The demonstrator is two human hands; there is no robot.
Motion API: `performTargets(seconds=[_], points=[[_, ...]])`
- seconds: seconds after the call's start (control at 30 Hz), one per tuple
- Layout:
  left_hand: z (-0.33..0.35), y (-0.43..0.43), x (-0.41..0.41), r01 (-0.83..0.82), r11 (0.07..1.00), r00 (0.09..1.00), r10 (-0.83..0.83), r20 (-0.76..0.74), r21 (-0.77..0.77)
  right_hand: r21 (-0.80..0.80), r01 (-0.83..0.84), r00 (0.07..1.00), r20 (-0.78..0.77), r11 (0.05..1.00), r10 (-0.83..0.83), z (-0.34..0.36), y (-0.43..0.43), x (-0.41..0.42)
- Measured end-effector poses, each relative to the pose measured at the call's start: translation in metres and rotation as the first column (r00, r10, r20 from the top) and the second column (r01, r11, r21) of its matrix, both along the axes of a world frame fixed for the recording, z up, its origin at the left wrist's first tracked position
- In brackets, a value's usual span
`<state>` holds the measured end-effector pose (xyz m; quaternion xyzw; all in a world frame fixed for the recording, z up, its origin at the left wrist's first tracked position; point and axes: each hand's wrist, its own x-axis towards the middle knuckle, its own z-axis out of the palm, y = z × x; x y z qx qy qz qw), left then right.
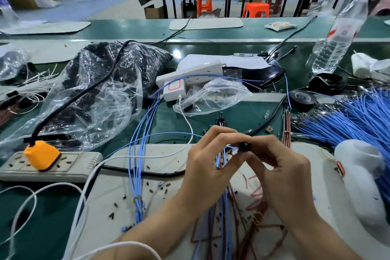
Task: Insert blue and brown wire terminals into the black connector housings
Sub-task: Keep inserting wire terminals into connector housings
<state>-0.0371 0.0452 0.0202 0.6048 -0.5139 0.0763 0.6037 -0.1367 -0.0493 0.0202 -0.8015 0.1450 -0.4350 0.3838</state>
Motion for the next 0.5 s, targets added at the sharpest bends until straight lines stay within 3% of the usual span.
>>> performTargets(seconds=[0.5], points=[[-0.0017, 0.0012, -0.0029, 0.048, 0.998, 0.998, -0.047, -0.044, 0.031, 0.061, -0.096, 0.995, -0.02, 0.994, 0.097, -0.0035, 0.0, 0.0022]])
